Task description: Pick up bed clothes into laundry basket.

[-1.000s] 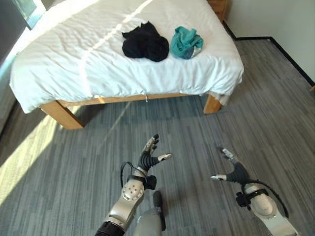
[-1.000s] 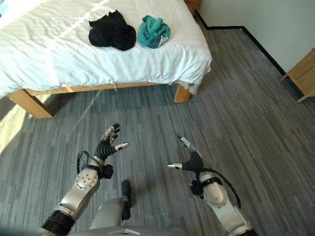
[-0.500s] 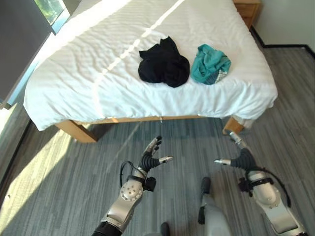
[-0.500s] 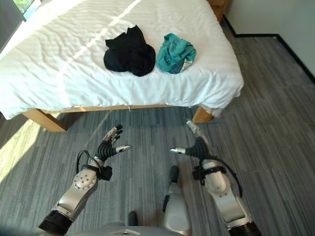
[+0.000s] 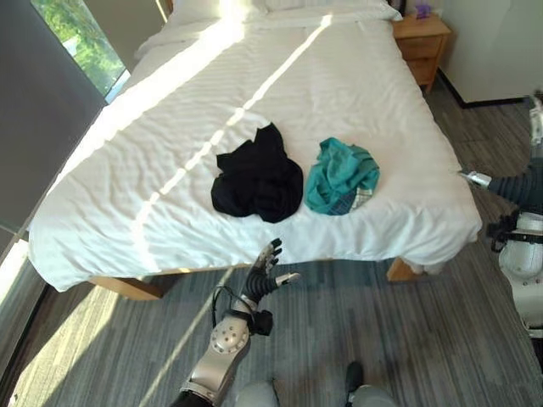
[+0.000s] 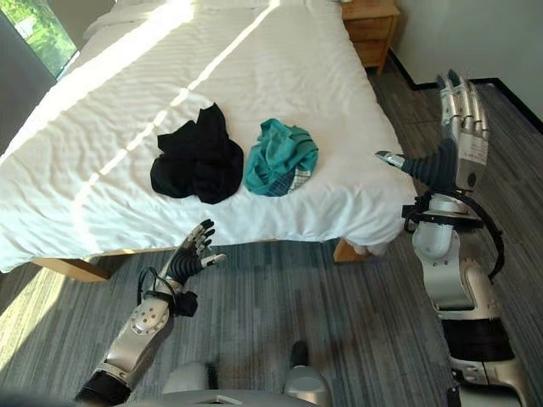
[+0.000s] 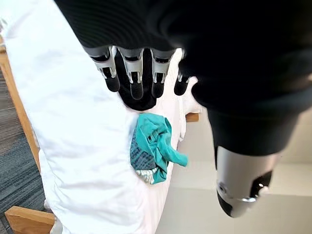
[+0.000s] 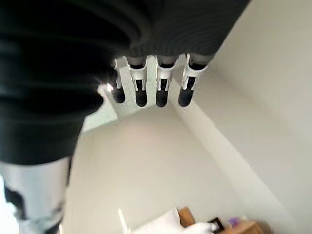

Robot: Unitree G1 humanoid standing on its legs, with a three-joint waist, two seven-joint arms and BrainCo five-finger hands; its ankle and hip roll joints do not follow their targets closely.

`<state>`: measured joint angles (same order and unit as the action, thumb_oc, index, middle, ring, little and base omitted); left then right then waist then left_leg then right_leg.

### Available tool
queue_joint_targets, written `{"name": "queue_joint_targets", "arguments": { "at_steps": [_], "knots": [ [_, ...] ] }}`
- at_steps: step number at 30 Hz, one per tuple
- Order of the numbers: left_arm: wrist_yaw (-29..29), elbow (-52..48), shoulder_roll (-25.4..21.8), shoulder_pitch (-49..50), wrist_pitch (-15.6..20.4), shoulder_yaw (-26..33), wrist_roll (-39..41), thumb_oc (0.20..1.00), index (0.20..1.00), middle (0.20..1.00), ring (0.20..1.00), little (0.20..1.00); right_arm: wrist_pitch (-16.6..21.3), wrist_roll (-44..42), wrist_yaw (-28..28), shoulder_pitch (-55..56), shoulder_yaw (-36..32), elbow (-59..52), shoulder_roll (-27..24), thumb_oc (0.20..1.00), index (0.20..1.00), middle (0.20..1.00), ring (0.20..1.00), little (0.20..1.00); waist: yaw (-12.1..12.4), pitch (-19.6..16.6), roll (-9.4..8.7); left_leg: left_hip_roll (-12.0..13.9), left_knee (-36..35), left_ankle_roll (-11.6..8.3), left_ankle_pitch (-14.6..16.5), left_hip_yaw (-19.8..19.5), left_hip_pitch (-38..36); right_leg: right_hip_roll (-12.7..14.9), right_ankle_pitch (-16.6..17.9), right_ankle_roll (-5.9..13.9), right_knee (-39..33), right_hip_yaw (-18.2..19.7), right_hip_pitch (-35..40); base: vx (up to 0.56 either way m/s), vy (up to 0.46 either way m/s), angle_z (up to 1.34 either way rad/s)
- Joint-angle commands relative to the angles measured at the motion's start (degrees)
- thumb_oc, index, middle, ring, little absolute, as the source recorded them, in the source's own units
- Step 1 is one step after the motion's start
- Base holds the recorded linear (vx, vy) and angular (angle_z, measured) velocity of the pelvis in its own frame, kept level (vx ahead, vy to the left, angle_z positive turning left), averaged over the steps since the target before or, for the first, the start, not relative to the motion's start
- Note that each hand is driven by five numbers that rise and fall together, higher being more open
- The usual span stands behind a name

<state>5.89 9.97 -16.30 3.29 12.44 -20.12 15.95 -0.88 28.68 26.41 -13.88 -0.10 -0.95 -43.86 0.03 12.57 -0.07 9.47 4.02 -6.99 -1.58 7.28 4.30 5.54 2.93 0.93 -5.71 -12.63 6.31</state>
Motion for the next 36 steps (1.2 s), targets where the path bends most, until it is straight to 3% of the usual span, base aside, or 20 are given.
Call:
{"name": "queue_joint_targets", "arguments": {
  "at_steps": [1,7,12,14,21,22,23,24,26,27,28,30,32,33,35,36],
  "knots": [
    [-0.18,-2.96,-1.77,1.14,1.76,-0.72,2.44,1.000,1.000,1.000,1.000,1.000,-0.31,-1.40,-0.78,-4.71,0.30,4.61,-4.45,1.000,1.000,1.000,1.000,1.000,3.20,-0.81,-0.25,0.30,-3.47,-0.29,-1.66,-0.29,-4.15,3.17,-5.62,7.38,0.71,0.80,2.58,0.27,-0.005,0.06],
    [-3.30,0.08,-3.60,4.73,0.49,-2.01,3.59,1.000,1.000,1.000,1.000,1.000,-2.16,-4.52,-1.32,-16.43,10.21,24.56,-3.54,1.000,1.000,1.000,1.000,1.000,6.28,-2.83,-0.96,-1.51,-9.02,-0.07,-1.33,-1.04,-9.17,2.72,-5.62,7.45,0.71,0.53,3.83,0.20,0.000,0.26],
    [-2.81,4.72,-3.98,3.36,-0.14,-3.84,4.82,1.000,1.000,1.000,1.000,1.000,-2.75,-9.22,-0.50,-32.72,20.88,43.01,-1.48,1.000,1.000,1.000,1.000,1.000,7.81,-1.54,-0.98,-1.54,-9.02,-0.26,-1.63,-0.87,-6.31,3.19,-4.84,8.24,0.71,0.31,0.51,-0.03,0.002,0.04],
    [-2.26,6.49,-4.33,1.26,0.02,-5.50,5.37,1.000,1.000,1.000,1.000,1.000,-3.66,-10.53,0.37,-39.17,24.59,53.04,-0.36,1.000,1.000,1.000,1.000,1.000,8.72,0.52,-0.35,-1.52,-9.02,-0.85,-2.22,-1.48,-2.32,3.73,-3.90,8.79,0.71,-0.52,-3.65,-0.19,0.008,0.02],
    [0.10,15.81,-1.52,-4.02,0.85,-6.21,6.08,1.000,1.000,1.000,1.000,1.000,-2.48,-16.41,-0.16,-46.06,27.35,65.48,2.26,1.000,1.000,1.000,1.000,1.000,9.05,2.80,0.84,-1.87,-9.02,-1.88,-4.05,-2.62,6.03,4.42,-2.04,9.33,0.71,-0.60,-11.68,-0.10,0.013,0.13],
    [1.29,20.80,0.32,-5.21,0.62,-4.20,8.23,1.000,1.000,1.000,1.000,1.000,-1.83,-20.78,-1.70,-44.36,26.01,69.04,3.97,1.000,1.000,1.000,1.000,1.000,9.23,3.26,1.24,-1.83,-9.02,-2.25,-4.47,-2.73,7.56,4.87,-1.83,9.59,0.71,-0.53,-12.85,-0.01,0.030,0.10],
    [2.37,22.62,0.59,-5.91,0.90,-2.25,8.75,1.000,1.000,1.000,1.000,1.000,-1.52,-21.86,-2.83,-43.24,26.30,70.14,4.85,0.313,0.313,0.313,0.313,0.313,9.33,3.31,1.49,-1.82,-9.02,-2.35,-4.56,-2.74,8.18,4.96,-1.89,9.65,0.71,-0.52,-13.18,0.00,0.036,0.06],
    [3.55,23.94,0.54,-6.47,1.09,-0.25,8.50,1.000,1.000,1.000,1.000,1.000,-1.22,-22.41,-3.60,-41.85,26.32,70.19,5.63,0.200,0.200,0.200,0.200,0.200,9.24,3.22,1.58,-1.77,-9.02,-2.39,-4.57,-2.76,8.39,5.05,-2.02,9.66,0.71,-0.61,-13.12,0.04,0.042,0.05],
    [7.23,25.79,-0.83,-8.14,1.60,5.13,6.13,1.000,1.000,1.000,1.000,1.000,-0.31,-24.81,-4.07,-35.38,23.97,66.88,8.27,0.200,0.200,0.200,0.200,0.200,8.67,2.79,1.73,-1.84,-9.02,-2.27,-4.26,-2.61,7.89,5.23,-2.28,9.67,0.71,-0.57,-12.37,0.07,0.040,0.03],
    [7.27,25.82,-0.93,-8.09,1.61,5.08,6.07,1.000,1.000,1.000,1.000,1.000,-0.43,-24.77,-4.04,-35.07,23.78,66.60,8.32,0.200,0.200,0.200,0.200,0.200,8.70,2.80,1.60,-1.88,-9.02,-2.27,-4.23,-2.61,7.78,5.26,-2.33,9.68,0.71,-0.59,-12.26,0.15,0.048,0.05],
    [11.66,24.17,-3.49,-11.84,1.88,11.25,2.88,1.000,1.000,1.000,1.000,1.000,1.09,-27.14,-3.49,-22.78,19.26,58.91,12.48,0.200,0.200,0.200,0.200,0.200,7.53,2.35,1.50,-2.11,-9.02,-2.04,-3.09,-2.15,5.99,5.65,-2.78,9.83,0.71,-0.70,-10.49,0.18,0.041,0.07],
    [15.20,20.98,-7.28,-17.12,2.81,15.08,-0.47,1.000,1.000,1.000,1.000,1.000,1.61,-25.55,-4.56,-11.18,15.97,53.62,14.54,0.200,0.200,0.200,0.200,0.200,6.12,1.22,0.58,-2.58,-9.02,-1.58,-2.23,-1.81,4.66,6.24,-2.52,10.17,0.71,-0.75,-9.23,0.20,0.036,0.29],
    [18.32,19.72,-12.90,-25.54,1.45,14.20,-8.83,1.000,1.000,1.000,1.000,1.000,2.50,-23.93,-8.64,0.37,15.16,51.47,16.93,0.200,0.200,0.200,0.200,0.200,3.10,-0.04,-0.88,-3.06,-9.02,-0.76,-0.31,-0.49,1.97,7.05,-2.19,11.05,0.71,-0.18,-7.76,0.18,0.051,0.05],
    [18.36,19.79,-12.92,-25.68,1.45,14.09,-8.85,1.000,1.000,1.000,1.000,1.000,2.47,-23.90,-8.65,0.42,15.03,51.39,16.96,0.200,0.200,0.200,0.200,0.200,3.21,-0.05,-0.96,-3.12,-9.02,-0.69,-0.61,-0.47,2.18,7.11,-1.92,11.04,0.71,-0.12,-7.99,0.13,0.085,-0.10],
    [20.25,19.12,-16.62,-34.41,-0.71,10.52,-16.47,1.000,1.000,1.000,1.000,1.000,2.44,-19.34,-11.30,7.75,17.58,57.16,18.95,0.200,0.200,0.200,0.200,0.200,0.70,-0.48,-2.15,-3.81,-9.02,0.35,1.14,1.48,0.47,7.91,-1.03,12.15,0.71,1.06,-7.64,0.11,0.103,-0.18],
    [20.74,18.66,-16.34,-37.55,-1.57,8.57,-18.83,1.000,1.000,1.000,1.000,1.000,1.93,-17.92,-11.95,10.33,18.32,60.61,20.11,0.200,0.200,0.200,0.200,0.200,-0.37,-0.59,-2.50,-4.14,-9.02,0.63,1.68,2.14,0.12,8.29,-0.54,12.50,0.71,1.47,-7.73,0.08,0.108,-0.38]
  ]
}}
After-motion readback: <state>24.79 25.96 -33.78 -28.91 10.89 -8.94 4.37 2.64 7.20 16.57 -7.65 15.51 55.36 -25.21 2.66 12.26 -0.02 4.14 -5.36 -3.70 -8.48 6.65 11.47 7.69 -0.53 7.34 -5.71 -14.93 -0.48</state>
